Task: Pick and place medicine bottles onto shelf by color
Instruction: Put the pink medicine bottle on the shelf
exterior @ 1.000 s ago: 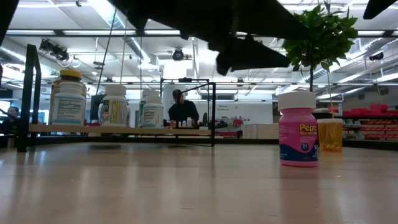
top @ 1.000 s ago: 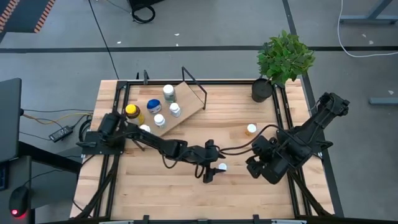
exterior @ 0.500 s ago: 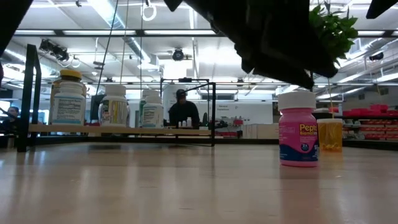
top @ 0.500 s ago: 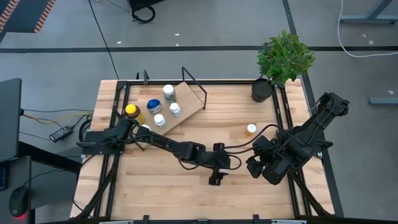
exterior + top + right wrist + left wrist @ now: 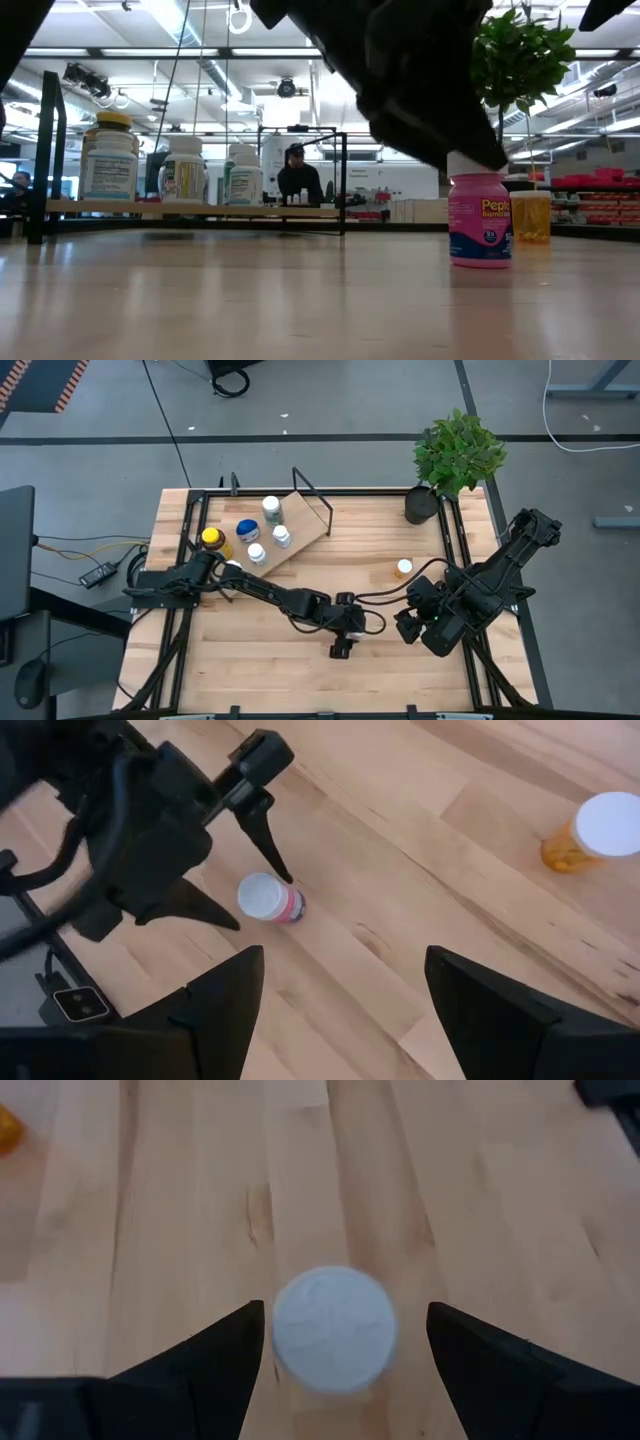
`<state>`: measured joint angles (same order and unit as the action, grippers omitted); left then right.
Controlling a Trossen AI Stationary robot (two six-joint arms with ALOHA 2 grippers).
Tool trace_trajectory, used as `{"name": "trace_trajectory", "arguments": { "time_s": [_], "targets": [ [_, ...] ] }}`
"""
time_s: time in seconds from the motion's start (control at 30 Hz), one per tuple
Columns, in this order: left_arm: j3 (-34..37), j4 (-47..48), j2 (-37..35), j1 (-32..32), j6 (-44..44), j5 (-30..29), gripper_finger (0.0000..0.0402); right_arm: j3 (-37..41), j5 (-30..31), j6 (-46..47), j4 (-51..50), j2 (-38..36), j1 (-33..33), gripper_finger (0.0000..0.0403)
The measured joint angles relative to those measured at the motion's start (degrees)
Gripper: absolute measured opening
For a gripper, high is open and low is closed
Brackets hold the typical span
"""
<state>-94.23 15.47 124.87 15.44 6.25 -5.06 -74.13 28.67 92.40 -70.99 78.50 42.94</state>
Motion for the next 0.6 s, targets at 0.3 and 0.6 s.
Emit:
{"name": "trace_trajectory", "arguments": {
  "time_s": [0.3, 0.6],
  "targets": [
    [0.0, -1.1, 1.3, -0.3, 0.8, -0.1, 0.0286, 0.0, 0.0, 0.0, 0.0, 0.0, 0.0, 0.0284],
    [0.0, -2.1, 1.9, -0.3, 5.2, -0.2, 0.0286, 0.0, -0.1, 0.0, 0.0, 0.0, 0.0, 0.0284]
  ]
}}
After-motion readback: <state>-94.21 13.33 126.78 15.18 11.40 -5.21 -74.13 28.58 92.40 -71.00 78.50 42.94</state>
